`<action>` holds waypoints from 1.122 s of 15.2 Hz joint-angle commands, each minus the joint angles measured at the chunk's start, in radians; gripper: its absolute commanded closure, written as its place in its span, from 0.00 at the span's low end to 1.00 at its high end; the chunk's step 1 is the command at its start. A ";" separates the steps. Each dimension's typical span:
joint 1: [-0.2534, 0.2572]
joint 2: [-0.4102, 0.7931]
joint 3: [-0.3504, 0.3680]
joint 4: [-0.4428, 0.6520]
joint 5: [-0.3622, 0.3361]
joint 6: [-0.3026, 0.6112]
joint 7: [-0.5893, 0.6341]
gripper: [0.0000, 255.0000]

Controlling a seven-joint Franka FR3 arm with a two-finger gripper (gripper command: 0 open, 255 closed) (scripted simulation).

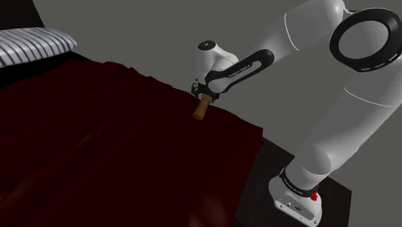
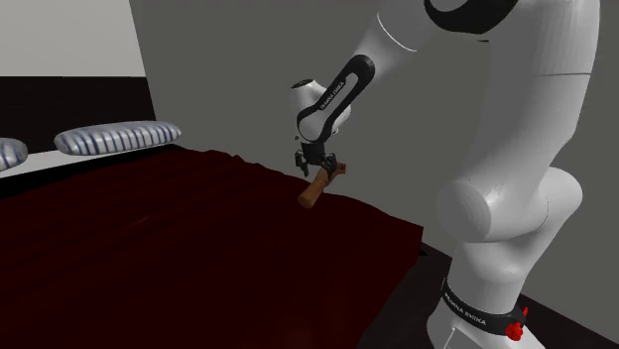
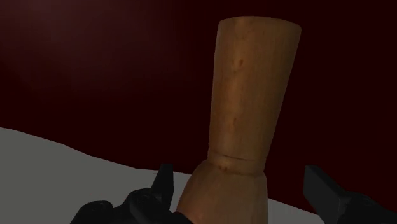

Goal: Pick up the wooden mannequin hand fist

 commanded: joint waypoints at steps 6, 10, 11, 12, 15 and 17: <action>0.007 0.085 -0.018 0.005 -0.089 0.063 0.093 0.00; 0.008 0.091 -0.019 0.006 -0.095 0.068 0.098 1.00; 0.008 0.092 -0.019 0.006 -0.095 0.068 0.099 1.00; 0.008 0.092 -0.019 0.006 -0.095 0.068 0.099 1.00; 0.009 0.092 -0.019 0.006 -0.095 0.068 0.099 1.00; 0.009 0.092 -0.019 0.007 -0.095 0.067 0.099 1.00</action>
